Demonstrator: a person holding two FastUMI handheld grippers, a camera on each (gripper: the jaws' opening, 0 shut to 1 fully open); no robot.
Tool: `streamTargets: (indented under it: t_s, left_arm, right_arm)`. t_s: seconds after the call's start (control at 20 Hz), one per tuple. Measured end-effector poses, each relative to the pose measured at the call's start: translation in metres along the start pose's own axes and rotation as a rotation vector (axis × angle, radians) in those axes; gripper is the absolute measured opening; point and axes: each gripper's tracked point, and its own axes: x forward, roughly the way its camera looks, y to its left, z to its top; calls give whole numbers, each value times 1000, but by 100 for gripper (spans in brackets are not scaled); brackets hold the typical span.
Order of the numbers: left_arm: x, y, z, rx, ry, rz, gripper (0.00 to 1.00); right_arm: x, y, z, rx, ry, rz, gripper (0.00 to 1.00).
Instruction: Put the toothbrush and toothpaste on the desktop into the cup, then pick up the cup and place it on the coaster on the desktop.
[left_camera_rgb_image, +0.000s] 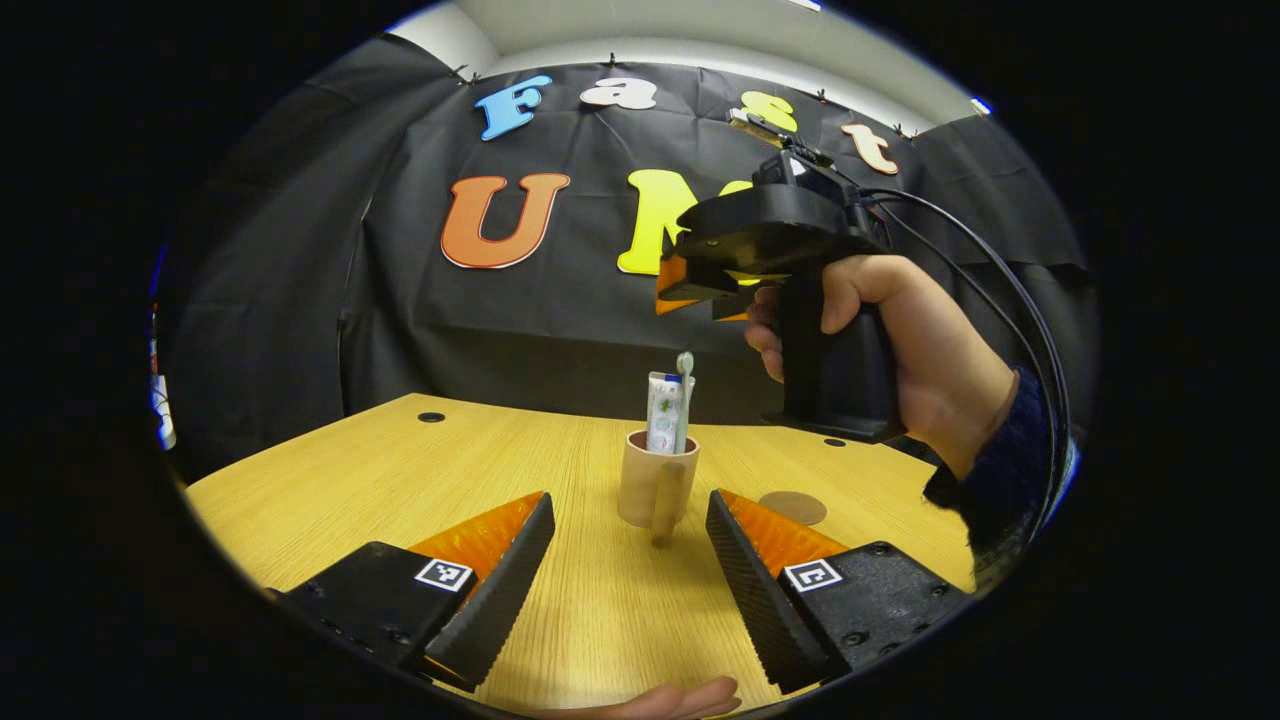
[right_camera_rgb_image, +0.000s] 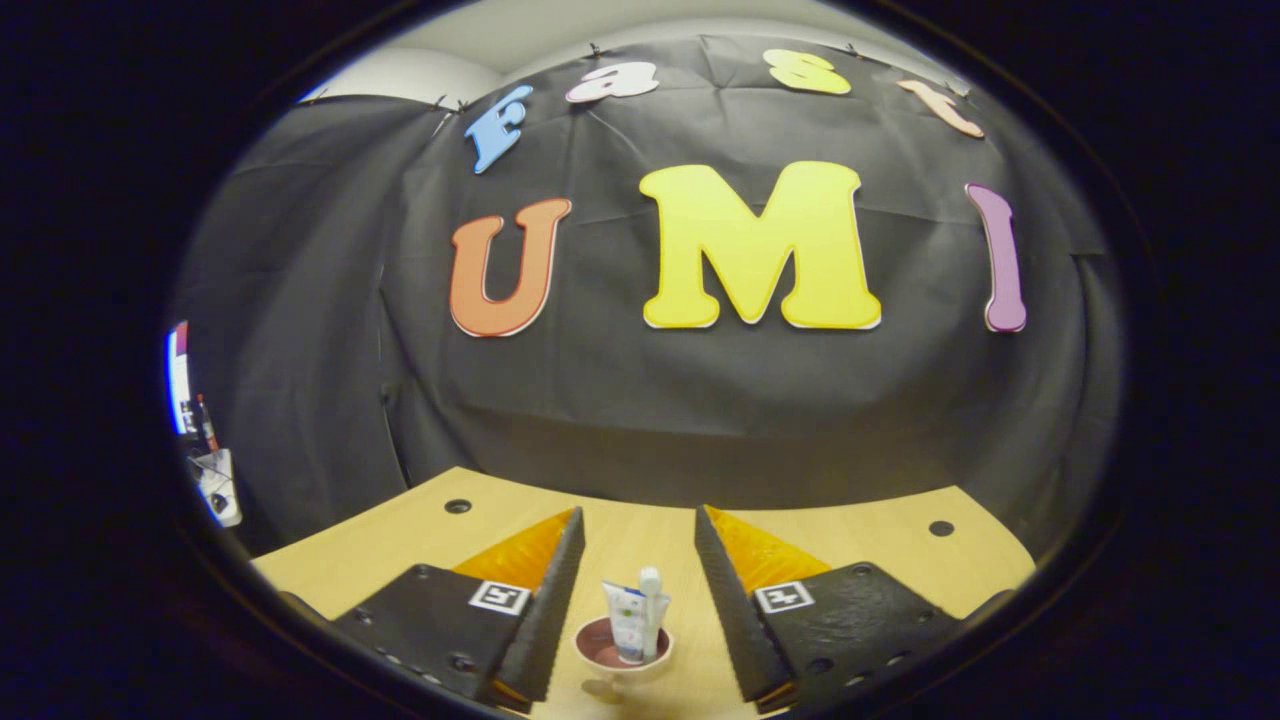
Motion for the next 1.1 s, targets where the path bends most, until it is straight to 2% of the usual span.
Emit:
streamTargets:
  t_s: [0.05, 0.1, 0.15, 0.45, 0.75, 1.1]
  left_arm:
    - [0, -1, -1, -2, 3, 2, 97]
    - [1, -1, -1, -4, 6, 4, 97]
    - [2, 0, -1, -1, 8, 4, 97]
    - [5, 3, 0, 29, 12, 28, 97]
    - [22, -5, 7, 93, 33, 26, 96]
    - [53, -33, 34, 25, 99, -27, 97]
  right_arm:
    - [-3, -1, 1, -16, -5, -4, 86]
    - [-5, -2, 2, -36, -11, -13, 95]
    - [-7, -4, 3, -53, -19, -21, 98]
    - [-36, -17, 12, -81, -52, -42, 93]
    - [-99, -49, 24, -94, -131, -39, 96]
    - [-188, -107, 36, -167, -255, -94, 94]
